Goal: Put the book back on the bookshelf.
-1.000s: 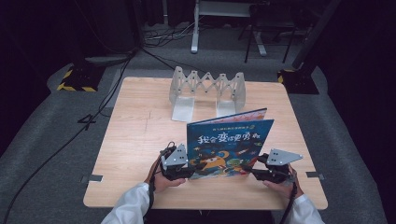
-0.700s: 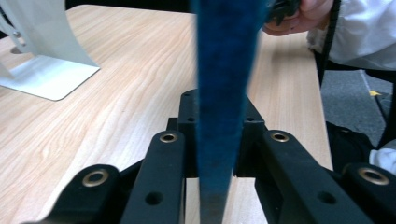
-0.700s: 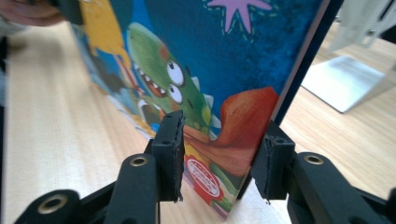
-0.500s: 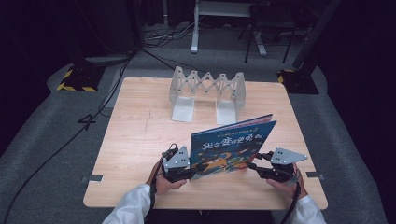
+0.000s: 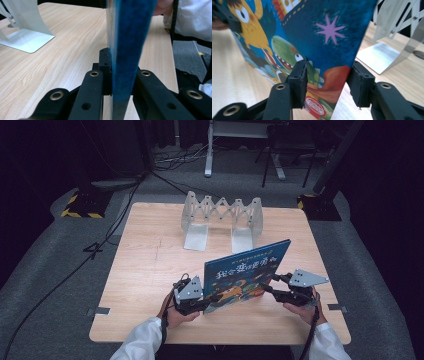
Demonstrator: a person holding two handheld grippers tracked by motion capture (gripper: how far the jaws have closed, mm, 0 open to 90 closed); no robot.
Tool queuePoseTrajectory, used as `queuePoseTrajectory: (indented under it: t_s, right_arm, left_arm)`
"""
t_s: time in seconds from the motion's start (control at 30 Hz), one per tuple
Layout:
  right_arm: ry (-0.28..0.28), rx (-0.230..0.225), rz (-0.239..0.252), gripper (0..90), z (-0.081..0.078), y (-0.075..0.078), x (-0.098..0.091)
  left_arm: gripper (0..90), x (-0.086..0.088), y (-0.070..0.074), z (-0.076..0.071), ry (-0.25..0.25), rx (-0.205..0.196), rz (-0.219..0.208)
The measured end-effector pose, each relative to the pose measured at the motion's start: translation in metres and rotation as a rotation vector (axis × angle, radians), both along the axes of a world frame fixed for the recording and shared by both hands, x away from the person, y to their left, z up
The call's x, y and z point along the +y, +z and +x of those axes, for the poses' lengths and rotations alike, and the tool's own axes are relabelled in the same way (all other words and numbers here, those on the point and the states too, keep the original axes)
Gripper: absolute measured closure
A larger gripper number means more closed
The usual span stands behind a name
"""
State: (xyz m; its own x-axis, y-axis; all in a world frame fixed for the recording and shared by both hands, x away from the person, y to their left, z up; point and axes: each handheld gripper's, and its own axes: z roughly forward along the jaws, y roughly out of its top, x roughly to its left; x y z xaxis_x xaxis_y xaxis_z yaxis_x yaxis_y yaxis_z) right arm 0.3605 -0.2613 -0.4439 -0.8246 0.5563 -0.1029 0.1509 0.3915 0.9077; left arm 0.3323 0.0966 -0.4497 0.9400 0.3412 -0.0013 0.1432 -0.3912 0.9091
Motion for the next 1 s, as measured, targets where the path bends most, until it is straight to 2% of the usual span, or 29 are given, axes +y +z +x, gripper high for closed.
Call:
queuePoseTrajectory:
  t_s: [0.17,0.33,0.37,0.43,0.5,0.57,0.63,0.67,0.73,0.8,0.93,1.0]
  right_arm:
    - [0.016,0.018,0.024,57.1,0.001,-0.001,-0.004]
    - [0.005,0.015,0.022,57.4,0.001,-0.001,-0.004]
    - [0.005,0.018,0.025,57.4,0.001,-0.001,-0.004]
    - [0.016,0.016,0.025,59.0,0.001,-0.001,-0.003]
    - [0.012,0.011,0.022,58.9,0.0,-0.001,-0.002]
    - [0.012,0.014,0.026,58.9,0.001,-0.001,-0.001]
    - [0.013,0.014,0.026,58.9,0.001,-0.001,-0.002]
    - [0.012,0.014,0.025,58.9,0.001,-0.001,-0.001]
    - [0.014,0.014,0.026,58.9,0.001,-0.001,-0.002]
    - [0.014,0.015,0.026,58.9,0.001,-0.001,-0.002]
    - [0.015,0.012,0.026,58.9,0.0,-0.001,-0.002]
    - [0.017,0.009,0.024,58.8,0.0,-0.002,-0.002]
  left_arm:
    - [80.3,0.0,0.0,-0.002,0.031,-0.018,-0.015]
    - [79.6,-0.001,-0.001,-0.002,0.043,-0.03,-0.034]
    - [79.3,-0.001,-0.001,-0.001,0.049,-0.044,-0.04]
    - [76.2,0.0,0.004,-0.001,0.071,-0.059,-0.1]
    - [76.0,0.0,0.007,-0.001,0.07,-0.056,-0.113]
    - [75.8,0.0,0.011,-0.001,0.073,-0.073,-0.119]
    - [75.6,0.0,0.012,-0.001,0.07,-0.065,-0.132]
    - [75.4,0.001,0.014,0.0,0.066,-0.071,-0.15]
    - [74.8,0.001,0.016,0.0,0.061,-0.075,-0.16]
    - [74.9,0.002,0.02,0.001,0.058,-0.063,-0.18]
    - [77.9,0.002,0.022,0.002,0.046,-0.039,-0.171]
    - [78.7,0.001,0.024,0.002,0.028,-0.023,-0.146]
